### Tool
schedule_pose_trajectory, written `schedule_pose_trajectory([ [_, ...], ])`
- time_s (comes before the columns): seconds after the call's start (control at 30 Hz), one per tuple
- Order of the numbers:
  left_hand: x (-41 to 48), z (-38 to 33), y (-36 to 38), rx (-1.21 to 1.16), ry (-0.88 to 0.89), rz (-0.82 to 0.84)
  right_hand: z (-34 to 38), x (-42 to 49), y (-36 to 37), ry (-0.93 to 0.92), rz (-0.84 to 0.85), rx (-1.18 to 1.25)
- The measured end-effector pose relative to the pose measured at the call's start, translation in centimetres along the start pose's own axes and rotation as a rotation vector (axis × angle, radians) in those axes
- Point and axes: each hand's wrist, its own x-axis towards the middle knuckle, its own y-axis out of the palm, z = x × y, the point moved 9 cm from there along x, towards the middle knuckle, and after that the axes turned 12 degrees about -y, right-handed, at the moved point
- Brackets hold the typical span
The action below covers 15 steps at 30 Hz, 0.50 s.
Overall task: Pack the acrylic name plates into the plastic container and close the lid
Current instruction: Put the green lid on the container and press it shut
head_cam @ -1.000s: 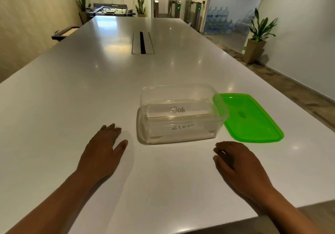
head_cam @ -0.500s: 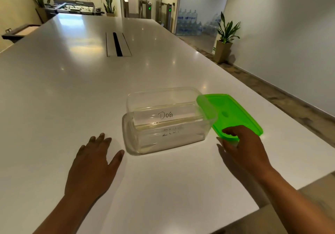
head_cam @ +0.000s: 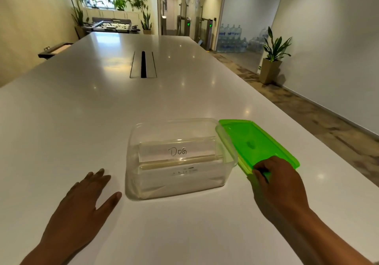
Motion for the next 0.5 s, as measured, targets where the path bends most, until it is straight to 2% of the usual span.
schedule_pose_trajectory([
  [0.1,0.2,-0.2,-0.5,-0.071,-0.046,-0.038,-0.2,2.4,-0.8,-0.104,-0.049,0.022],
  [0.23,0.7,-1.4,-3.1,-0.398,-0.117,-0.089,0.6,6.0,-2.3,-0.192,-0.135,0.042],
  [0.33,1.5,-3.3,-6.1,-0.338,-0.048,-0.218,2.7,8.9,-4.2,-0.312,-0.208,0.14],
  [0.5,2.8,-5.7,-11.3,-0.427,-0.029,-0.354,7.4,12.2,-8.1,-0.489,-0.309,0.414],
])
